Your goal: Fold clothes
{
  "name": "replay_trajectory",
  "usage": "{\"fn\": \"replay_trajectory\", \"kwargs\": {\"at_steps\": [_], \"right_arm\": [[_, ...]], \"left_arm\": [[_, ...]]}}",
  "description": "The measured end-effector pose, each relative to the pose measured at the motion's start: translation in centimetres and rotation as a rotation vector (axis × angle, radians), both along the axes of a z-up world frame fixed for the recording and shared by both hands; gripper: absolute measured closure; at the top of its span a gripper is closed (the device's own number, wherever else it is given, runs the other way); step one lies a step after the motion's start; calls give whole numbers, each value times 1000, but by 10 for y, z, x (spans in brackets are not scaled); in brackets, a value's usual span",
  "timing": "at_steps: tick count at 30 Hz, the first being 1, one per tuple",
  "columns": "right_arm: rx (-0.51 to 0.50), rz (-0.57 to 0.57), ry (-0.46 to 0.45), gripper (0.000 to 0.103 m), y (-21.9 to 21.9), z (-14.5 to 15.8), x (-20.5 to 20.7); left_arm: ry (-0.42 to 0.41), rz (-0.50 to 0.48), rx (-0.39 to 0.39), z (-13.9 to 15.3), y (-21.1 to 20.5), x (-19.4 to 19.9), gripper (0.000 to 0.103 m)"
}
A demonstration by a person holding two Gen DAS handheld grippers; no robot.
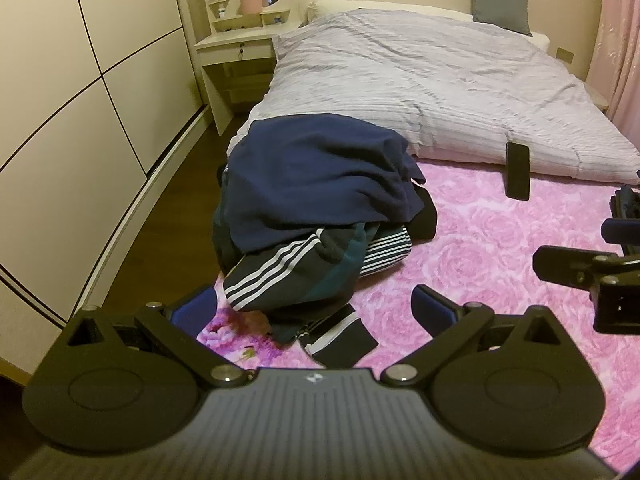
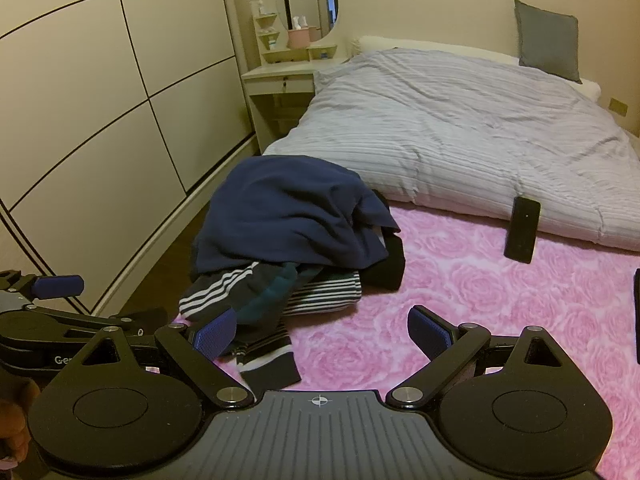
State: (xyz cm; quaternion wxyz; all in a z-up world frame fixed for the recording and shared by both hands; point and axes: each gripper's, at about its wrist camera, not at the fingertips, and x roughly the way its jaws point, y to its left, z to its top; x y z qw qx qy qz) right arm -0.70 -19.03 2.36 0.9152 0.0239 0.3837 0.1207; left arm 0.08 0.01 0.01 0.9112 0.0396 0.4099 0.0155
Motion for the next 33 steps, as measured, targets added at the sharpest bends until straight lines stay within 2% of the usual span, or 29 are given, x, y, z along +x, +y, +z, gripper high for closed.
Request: {"fn": "replay_trajectory", "kwargs": {"at_steps": [4,8,12,33], "right_arm": [[-1,0,0,8,1,-2,0],[1,0,3,8,4,-7,2],[3,-1,5,8,4,2,-2],[3,-6,22,8,2,-9,-2]], "left_arm": [[21,16,-26,0,1,5,1],[5,9,-61,-9,8,-3,1],[31,9,-50,-9,6,0,1],[47,6,-42,-13,5,-6,1]]}}
